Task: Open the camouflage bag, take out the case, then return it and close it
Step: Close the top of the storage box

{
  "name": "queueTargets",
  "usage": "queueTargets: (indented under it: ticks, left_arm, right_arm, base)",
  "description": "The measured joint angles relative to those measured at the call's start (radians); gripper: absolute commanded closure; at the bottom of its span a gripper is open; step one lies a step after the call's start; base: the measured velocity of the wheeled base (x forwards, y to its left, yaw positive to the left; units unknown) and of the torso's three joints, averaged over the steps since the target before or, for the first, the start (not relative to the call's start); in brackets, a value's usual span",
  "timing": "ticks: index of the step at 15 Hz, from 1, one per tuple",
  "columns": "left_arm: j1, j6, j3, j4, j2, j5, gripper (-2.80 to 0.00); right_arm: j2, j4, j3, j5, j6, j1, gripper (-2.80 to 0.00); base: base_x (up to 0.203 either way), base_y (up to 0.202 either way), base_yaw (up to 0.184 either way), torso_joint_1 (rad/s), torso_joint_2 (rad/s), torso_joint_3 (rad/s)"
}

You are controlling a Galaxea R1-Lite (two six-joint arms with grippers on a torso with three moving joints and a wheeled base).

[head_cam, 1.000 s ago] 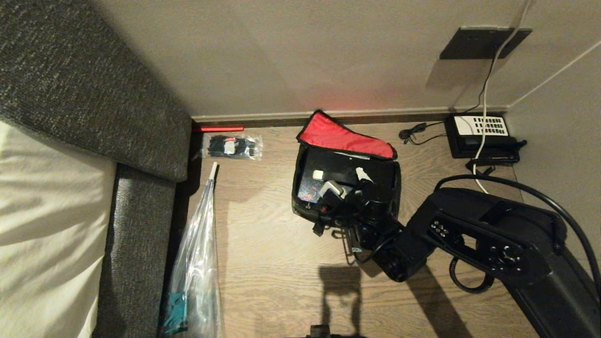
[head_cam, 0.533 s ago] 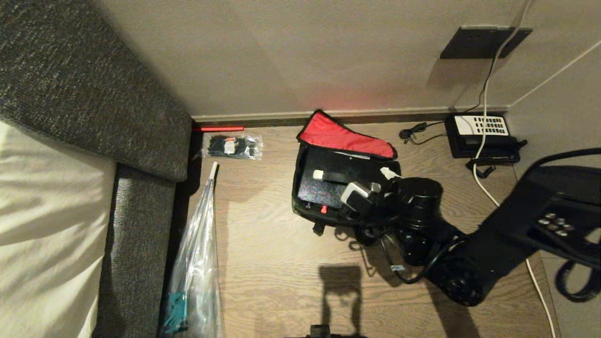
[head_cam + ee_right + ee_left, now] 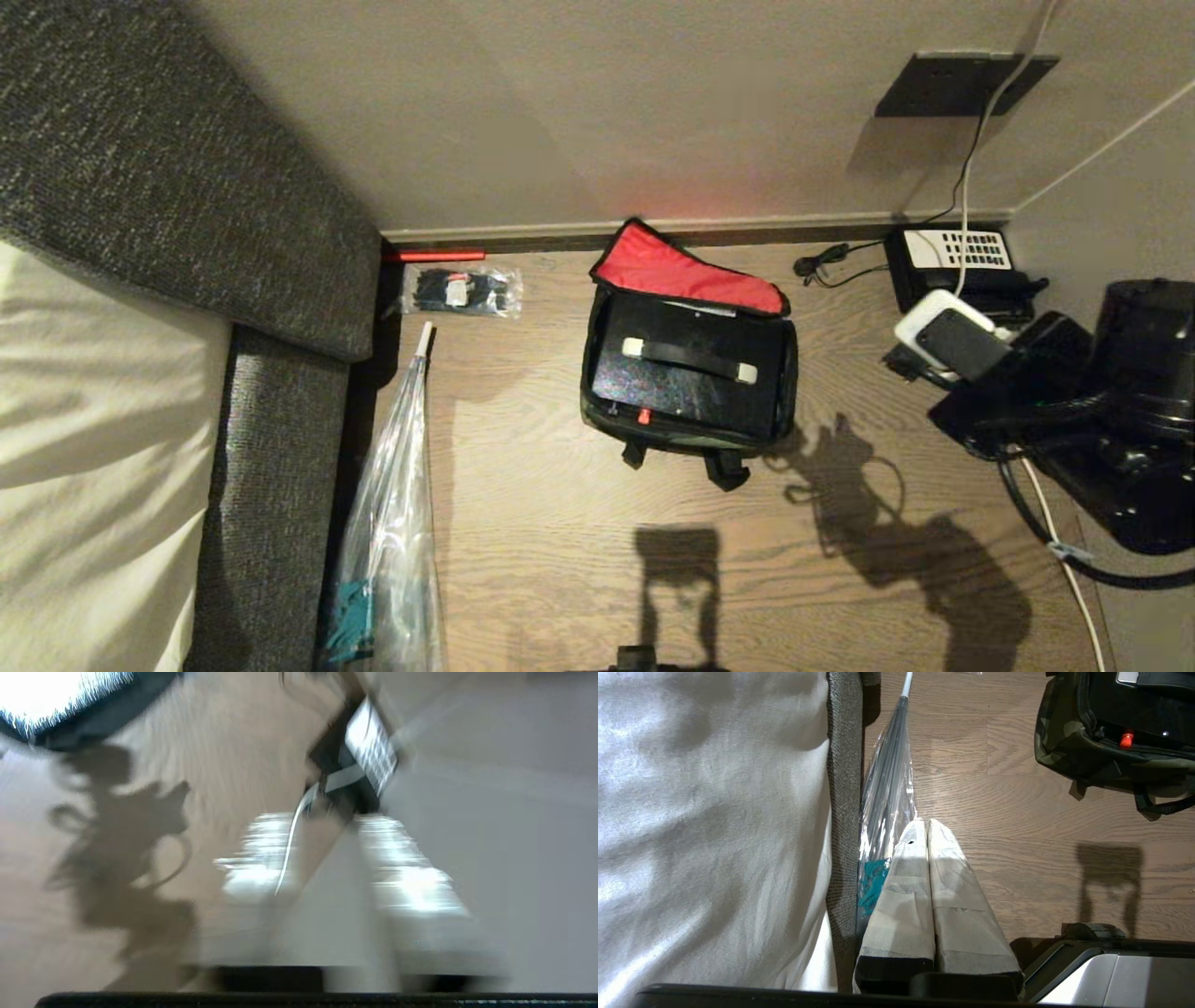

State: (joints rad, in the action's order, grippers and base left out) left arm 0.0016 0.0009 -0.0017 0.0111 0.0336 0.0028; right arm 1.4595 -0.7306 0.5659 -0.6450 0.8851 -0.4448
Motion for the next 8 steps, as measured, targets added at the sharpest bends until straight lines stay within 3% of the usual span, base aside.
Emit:
queueTargets:
  ticks: [5, 8]
  left_arm:
    - [0.000, 0.001, 0.000, 0.000, -0.007, 0.000, 0.00]
    - [0.000, 0.001, 0.000, 0.000, -0.012, 0.000, 0.00]
  right_arm:
    - [-0.299, 0.522, -0.022, -0.010, -0.258, 0.016, 0.00]
    - [-0.464, 0.881, -0.016, 0.036, -0.498, 0.019, 0.00]
  base:
    - [0.000, 0.000, 0.000, 0.000, 0.00, 0.000]
    - [0.000, 0.000, 0.000, 0.000, 0.00, 0.000]
